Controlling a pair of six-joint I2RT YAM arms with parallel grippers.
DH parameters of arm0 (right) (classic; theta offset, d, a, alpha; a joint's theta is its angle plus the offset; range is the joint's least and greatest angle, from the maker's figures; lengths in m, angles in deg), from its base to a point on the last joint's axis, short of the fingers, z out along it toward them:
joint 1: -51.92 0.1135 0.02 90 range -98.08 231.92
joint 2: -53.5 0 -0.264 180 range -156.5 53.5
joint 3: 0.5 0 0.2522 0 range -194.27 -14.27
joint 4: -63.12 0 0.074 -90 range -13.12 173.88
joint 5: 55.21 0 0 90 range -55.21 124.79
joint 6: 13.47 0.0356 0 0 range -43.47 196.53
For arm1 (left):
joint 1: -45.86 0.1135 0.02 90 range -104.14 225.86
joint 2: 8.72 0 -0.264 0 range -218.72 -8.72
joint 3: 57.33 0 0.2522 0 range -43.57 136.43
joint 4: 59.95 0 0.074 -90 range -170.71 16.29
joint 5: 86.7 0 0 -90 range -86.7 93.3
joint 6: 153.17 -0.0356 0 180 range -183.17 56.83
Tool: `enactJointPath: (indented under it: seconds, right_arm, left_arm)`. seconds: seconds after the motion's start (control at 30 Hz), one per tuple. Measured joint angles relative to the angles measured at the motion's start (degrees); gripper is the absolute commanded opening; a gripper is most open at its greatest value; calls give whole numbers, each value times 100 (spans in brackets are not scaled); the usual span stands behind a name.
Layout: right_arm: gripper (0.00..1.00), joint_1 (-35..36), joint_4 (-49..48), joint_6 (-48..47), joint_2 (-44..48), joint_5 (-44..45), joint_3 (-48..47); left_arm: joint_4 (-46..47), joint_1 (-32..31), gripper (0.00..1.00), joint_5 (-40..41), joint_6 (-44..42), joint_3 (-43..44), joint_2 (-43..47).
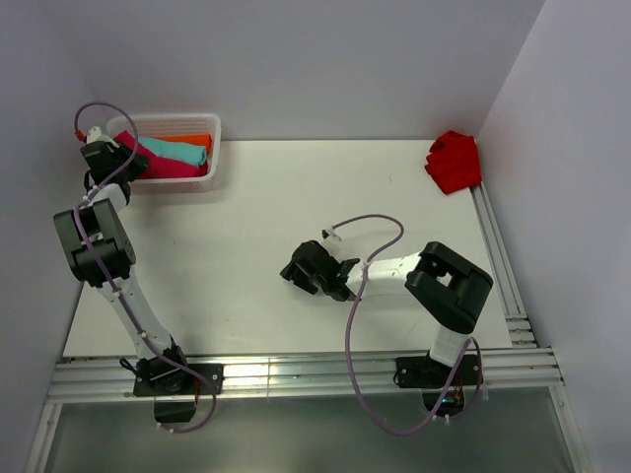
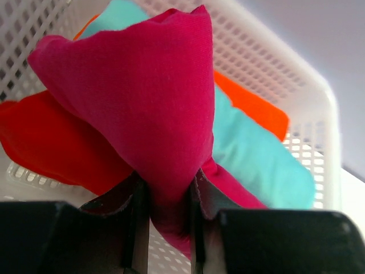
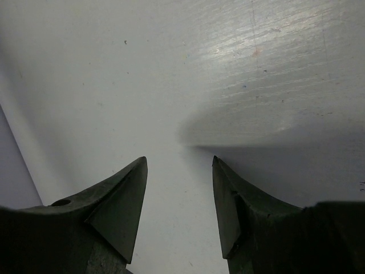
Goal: Roll the t-shirts
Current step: Place the rolled tshirt into the container
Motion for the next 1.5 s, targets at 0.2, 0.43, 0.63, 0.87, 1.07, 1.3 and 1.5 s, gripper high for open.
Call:
enactJointPath:
  seconds: [0.2,0.43,0.63,0.87,1.07,1.3,1.5]
  right_arm:
    - [57,0,-22,-2,-17,-61,-4]
    - [57,0,-68,-26,-120,-149,-114]
    - [57,0,-74,-111,-192,-262,-201]
    - [59,0,-74,-258,-330,-424,-376]
    - [60,-7,-107,-407,-361,-597,-428]
    - [63,-48,-129,-621,-382,-769,-468]
    - [64,-181,-177,-807,-328,-863,-446]
  left_arm:
    - [-238,0,13,203,162,289,-240]
    - [-741,-26,57,481,197,656,-358]
    - [-833,-44,76,590,173,772,-326]
    - [-1456,-42,97,619,11,859,-127]
    - [-1969,-44,99,774,-164,1025,46]
    - [-2496,-55,99,907,-396,1325,138]
    - [-2798,-55,99,957,-688,1235,577]
